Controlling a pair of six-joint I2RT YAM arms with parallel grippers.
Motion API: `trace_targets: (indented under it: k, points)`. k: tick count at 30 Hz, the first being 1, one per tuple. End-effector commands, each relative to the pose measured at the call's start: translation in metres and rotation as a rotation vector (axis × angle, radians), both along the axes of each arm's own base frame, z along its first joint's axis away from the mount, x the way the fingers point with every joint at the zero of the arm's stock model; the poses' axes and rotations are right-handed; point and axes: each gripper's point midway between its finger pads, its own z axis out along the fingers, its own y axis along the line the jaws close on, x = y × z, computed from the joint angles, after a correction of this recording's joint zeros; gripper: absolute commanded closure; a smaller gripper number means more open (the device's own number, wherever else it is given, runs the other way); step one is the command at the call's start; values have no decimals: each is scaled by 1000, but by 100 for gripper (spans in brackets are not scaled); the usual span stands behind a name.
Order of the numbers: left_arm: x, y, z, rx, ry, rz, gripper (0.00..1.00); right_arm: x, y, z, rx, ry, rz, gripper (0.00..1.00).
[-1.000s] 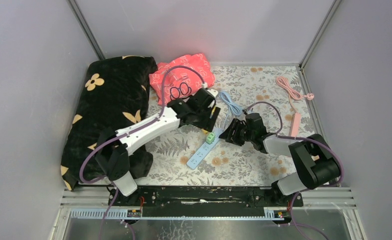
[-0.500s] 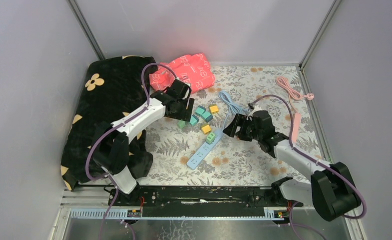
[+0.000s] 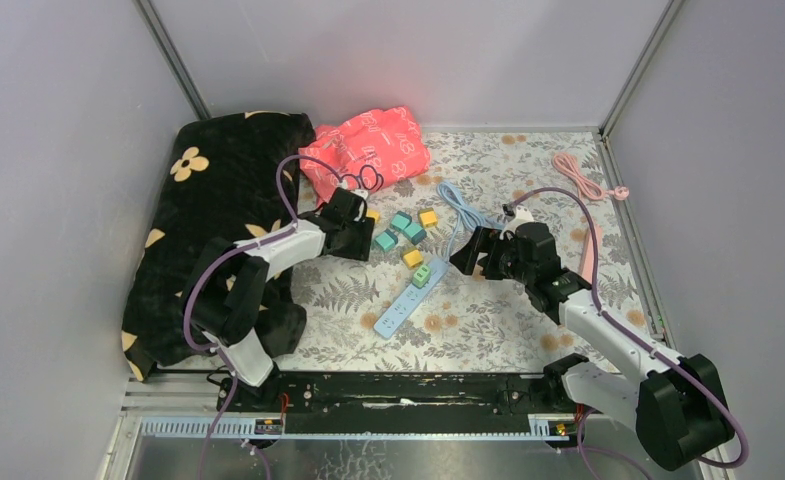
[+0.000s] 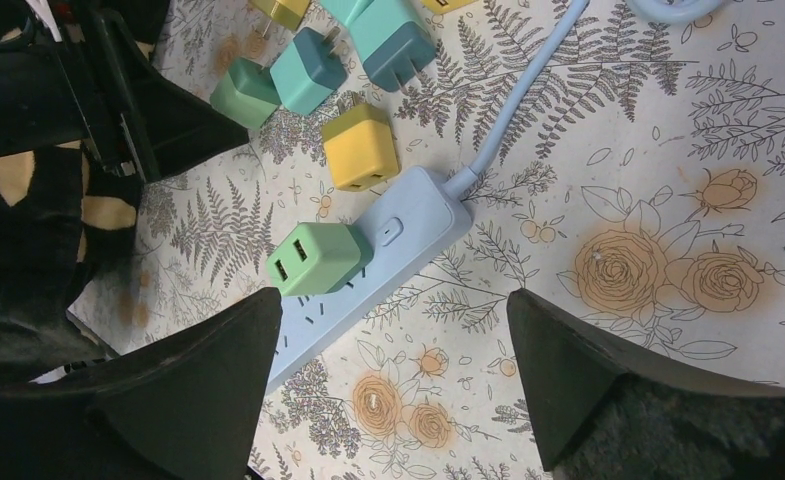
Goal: Insert the plug
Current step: Pick up the plug from the center of the board.
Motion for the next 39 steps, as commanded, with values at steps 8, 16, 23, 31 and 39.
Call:
trace_targets:
  k: [8, 16, 23, 31, 39]
  points:
    - [36, -22, 4, -94, -148, -31, 43, 0, 5, 16, -3, -60, 46, 9]
    - [31, -27, 1, -120, -133, -51, 59, 0, 10, 15, 15, -45, 64, 9]
    - [22, -34, 12, -134, -146, -72, 76, -1, 13, 22, 26, -57, 85, 9]
    - [5, -44, 42, -165, -139, -124, 89, -4, 23, 41, 26, -92, 181, 9]
    - [-25, -60, 91, -236, -119, -259, 94, -15, 38, 75, 52, -167, 339, 9]
